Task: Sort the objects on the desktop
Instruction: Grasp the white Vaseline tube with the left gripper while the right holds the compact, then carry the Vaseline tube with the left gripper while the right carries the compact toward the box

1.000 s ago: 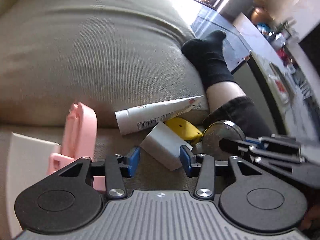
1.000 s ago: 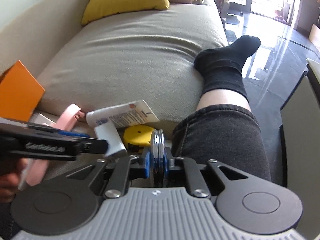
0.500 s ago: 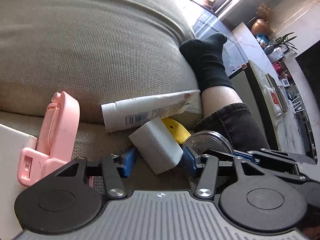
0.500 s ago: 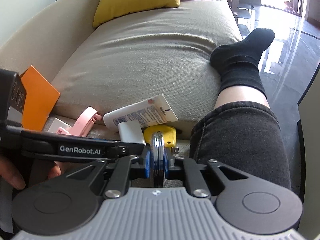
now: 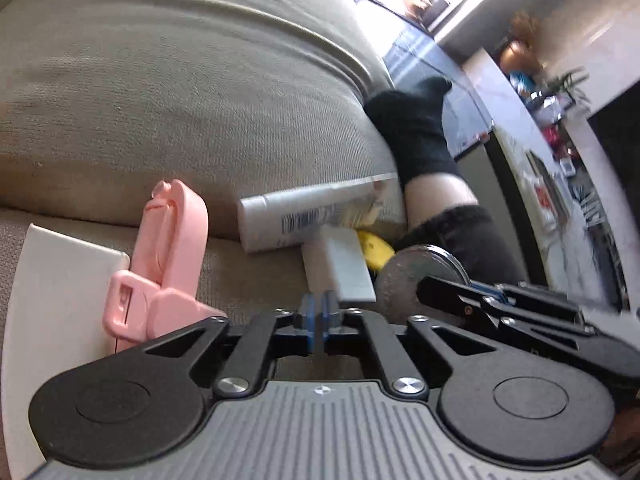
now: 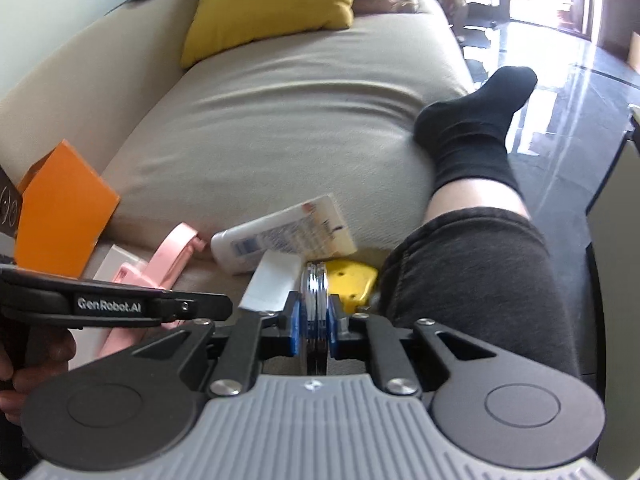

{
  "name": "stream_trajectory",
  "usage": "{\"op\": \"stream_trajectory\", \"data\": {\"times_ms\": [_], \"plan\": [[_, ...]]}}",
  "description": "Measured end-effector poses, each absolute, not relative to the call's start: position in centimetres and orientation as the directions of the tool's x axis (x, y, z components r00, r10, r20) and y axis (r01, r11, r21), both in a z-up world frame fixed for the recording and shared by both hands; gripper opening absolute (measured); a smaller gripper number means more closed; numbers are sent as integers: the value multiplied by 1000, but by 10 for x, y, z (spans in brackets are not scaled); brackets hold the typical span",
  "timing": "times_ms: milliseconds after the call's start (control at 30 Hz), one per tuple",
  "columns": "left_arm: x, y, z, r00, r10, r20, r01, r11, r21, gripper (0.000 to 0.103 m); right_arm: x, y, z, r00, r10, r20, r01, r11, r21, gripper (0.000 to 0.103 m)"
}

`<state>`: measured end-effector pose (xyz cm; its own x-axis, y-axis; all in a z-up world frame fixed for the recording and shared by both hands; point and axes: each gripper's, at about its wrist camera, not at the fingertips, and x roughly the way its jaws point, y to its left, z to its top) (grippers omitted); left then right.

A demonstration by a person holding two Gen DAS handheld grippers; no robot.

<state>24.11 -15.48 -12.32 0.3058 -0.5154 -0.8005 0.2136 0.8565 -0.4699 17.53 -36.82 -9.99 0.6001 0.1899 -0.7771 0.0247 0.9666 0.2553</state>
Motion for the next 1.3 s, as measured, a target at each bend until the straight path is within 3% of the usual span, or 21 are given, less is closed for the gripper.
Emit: {"op": "stream_trajectory", "data": {"times_ms": [67, 133, 167, 267, 400, 667, 933, 1133, 1300], "plan": [[247, -158, -124, 309, -514, -800, 198, 858, -474, 32, 178, -370, -101, 593, 210, -777, 27, 960, 280, 14], [253, -163, -129, 301, -515, -803, 184, 857, -481, 37, 181, -371, -102, 594, 226, -772, 23, 954, 297, 14], [256, -165, -133, 297, -518, -802, 174, 855, -488, 46, 183, -371, -102, 596, 226, -771, 25, 954, 300, 14], [261, -170, -138, 290, -528, -798, 160, 849, -504, 48, 187, -374, -104, 601, 239, -763, 36, 945, 324, 14], [258, -176, -127, 335, -496, -801, 246, 867, -434, 48, 184, -380, -97, 631, 220, -744, 60, 942, 330, 14], [263, -219, -96, 471, -417, -777, 555, 825, -107, 45, 204, -395, -94, 655, 174, -736, 118, 938, 326, 14], [288, -258, -115, 403, -380, -832, 687, 726, 1, 45, 212, -412, -106, 653, 219, -725, 146, 903, 404, 14], [285, -268, -122, 393, -342, -854, 736, 674, 68, 35, 212, -411, -107, 658, 218, -721, 150, 900, 409, 14], [273, -262, -110, 419, -342, -841, 744, 660, 102, 20, 208, -409, -102, 683, 203, -702, 145, 904, 402, 14]]}}
